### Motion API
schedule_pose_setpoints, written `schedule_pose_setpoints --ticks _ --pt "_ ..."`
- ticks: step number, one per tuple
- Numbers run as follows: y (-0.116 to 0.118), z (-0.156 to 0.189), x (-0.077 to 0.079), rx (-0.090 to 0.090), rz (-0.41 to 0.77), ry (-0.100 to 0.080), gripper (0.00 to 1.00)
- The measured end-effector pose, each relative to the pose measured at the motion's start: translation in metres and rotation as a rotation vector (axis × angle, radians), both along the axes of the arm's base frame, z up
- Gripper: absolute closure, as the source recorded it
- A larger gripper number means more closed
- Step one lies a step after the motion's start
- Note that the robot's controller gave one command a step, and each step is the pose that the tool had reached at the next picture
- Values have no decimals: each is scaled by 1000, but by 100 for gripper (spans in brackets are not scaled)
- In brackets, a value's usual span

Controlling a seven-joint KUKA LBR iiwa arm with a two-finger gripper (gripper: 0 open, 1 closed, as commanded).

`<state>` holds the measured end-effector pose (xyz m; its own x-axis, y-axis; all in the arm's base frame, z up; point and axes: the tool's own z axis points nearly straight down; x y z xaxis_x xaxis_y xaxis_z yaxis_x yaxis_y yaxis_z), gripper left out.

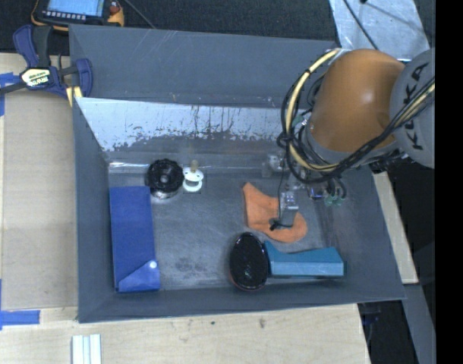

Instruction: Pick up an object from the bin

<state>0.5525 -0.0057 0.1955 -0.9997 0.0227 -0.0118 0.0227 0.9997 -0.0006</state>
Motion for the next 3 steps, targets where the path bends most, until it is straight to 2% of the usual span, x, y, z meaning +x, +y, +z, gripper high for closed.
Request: schedule_pose_setpoints --ticks 1,2,3 --pt "22 -36 47 -1 248 8 100" --pt "22 -36 47 -1 248 8 0" --pt "22 -36 47 -1 248 8 0"
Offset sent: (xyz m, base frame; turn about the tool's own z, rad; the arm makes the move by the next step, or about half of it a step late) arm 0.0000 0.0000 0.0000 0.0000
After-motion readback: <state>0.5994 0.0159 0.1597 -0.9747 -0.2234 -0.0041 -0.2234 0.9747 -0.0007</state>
